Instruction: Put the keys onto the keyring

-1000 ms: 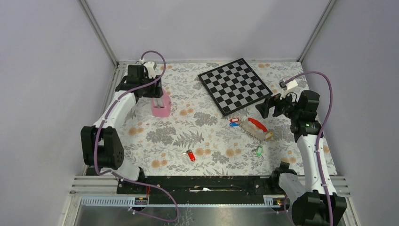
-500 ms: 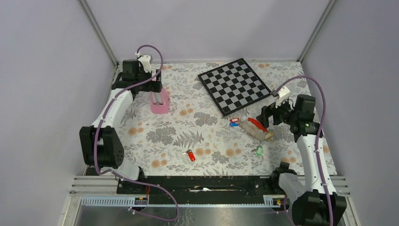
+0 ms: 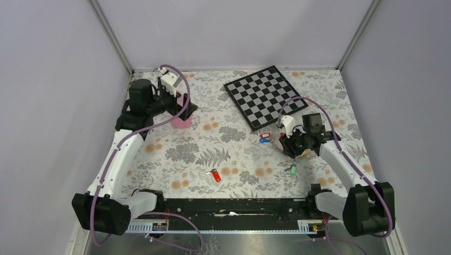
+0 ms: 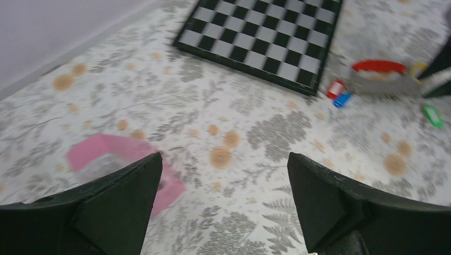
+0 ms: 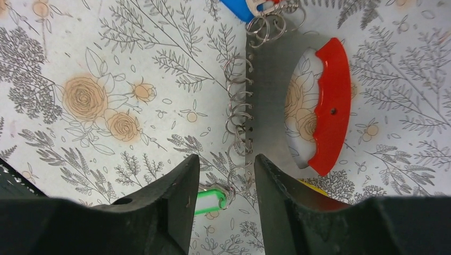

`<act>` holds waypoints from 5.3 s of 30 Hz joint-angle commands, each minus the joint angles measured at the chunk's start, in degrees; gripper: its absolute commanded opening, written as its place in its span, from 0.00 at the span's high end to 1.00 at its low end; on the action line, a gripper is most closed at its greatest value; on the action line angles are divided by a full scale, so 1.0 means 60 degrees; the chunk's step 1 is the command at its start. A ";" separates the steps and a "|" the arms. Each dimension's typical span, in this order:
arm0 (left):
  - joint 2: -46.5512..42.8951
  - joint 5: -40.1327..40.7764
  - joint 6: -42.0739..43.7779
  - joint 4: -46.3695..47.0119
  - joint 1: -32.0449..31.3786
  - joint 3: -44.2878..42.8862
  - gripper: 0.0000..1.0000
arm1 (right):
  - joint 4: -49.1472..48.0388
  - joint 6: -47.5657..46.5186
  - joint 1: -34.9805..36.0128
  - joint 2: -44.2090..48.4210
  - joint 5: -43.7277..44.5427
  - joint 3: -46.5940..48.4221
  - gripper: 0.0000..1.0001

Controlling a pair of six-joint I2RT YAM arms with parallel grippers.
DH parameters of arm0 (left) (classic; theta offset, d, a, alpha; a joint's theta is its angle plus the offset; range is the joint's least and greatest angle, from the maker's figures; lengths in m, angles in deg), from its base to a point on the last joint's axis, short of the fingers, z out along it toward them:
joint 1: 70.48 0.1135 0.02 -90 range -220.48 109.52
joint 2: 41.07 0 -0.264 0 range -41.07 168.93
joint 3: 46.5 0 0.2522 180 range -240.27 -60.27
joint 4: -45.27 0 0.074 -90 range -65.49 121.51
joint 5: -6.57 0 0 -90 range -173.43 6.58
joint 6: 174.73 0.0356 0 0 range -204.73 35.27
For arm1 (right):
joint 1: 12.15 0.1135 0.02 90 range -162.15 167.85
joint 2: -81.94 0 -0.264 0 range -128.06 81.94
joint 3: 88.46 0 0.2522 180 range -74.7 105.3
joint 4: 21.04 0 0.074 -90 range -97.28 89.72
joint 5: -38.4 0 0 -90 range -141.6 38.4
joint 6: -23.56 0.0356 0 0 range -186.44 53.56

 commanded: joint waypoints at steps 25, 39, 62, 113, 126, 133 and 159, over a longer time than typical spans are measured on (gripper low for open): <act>0.0061 -0.0664 0.0966 -0.0129 -0.2308 0.1223 0.01 | -0.1447 0.0015 0.2860 -0.3787 0.2682 0.1661 0.46; -0.0057 -0.0711 0.1025 -0.0122 -0.2392 0.1384 0.01 | -0.1516 0.0167 0.3276 -0.4793 0.4257 0.1891 0.61; 0.0462 -0.0841 0.1634 -0.0032 -0.2857 0.1457 0.01 | -0.1321 0.0482 0.3283 -0.1778 0.1406 0.2117 1.00; 0.3598 -0.3458 0.2788 0.3459 -0.6097 0.0682 0.58 | -0.2995 0.1057 0.2407 0.0782 -0.4804 0.1395 1.00; 0.2737 -0.2408 0.4363 0.2220 -0.6047 0.0554 0.49 | -0.4766 0.3921 0.1516 0.0101 -0.7141 0.1110 1.00; 0.2530 -0.2731 0.4110 0.1872 -0.5524 0.0082 0.47 | -0.5680 0.5221 0.1467 -0.0172 -0.7409 0.0890 1.00; 0.3531 -0.5044 0.0911 0.3357 -0.5228 -0.0095 0.63 | -0.6958 0.5830 0.1380 -0.0064 -0.7720 0.0259 1.00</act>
